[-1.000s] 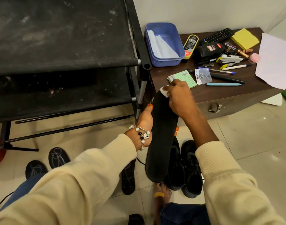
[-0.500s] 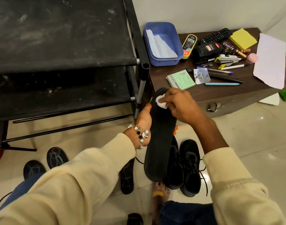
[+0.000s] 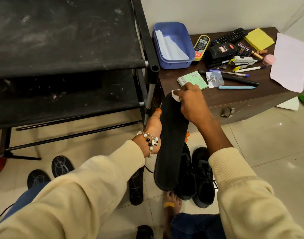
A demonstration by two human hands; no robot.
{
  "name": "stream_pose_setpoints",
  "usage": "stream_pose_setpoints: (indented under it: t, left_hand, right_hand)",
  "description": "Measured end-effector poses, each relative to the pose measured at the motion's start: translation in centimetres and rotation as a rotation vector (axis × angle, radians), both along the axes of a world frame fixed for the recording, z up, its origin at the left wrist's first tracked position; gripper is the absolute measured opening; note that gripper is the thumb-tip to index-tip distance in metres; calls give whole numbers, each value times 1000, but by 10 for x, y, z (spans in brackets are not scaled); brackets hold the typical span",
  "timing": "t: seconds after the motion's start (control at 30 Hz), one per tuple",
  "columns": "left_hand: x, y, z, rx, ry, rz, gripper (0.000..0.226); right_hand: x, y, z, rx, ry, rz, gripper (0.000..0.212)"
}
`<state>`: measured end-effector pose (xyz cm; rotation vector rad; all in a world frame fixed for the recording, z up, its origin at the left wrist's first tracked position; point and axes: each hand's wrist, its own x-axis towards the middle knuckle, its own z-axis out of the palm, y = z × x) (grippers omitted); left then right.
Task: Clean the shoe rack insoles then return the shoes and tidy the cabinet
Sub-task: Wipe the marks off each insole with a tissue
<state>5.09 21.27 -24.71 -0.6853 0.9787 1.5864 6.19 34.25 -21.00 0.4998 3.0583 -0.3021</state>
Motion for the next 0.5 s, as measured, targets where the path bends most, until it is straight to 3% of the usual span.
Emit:
stream_pose_setpoints:
  t: [0.17,0.37,0.5]
  left_hand:
    - [0,2,1,-27,-1,37,68]
    - [0,6,6,-26,88,175,48]
    - [2,3,7,10,51,75,57]
  right_hand:
    - [11,-5,3,3,-14,-96,44]
    - [28,-33,10,-66,-48,219,37]
    - [45,-15,23,-119,-94,273,37]
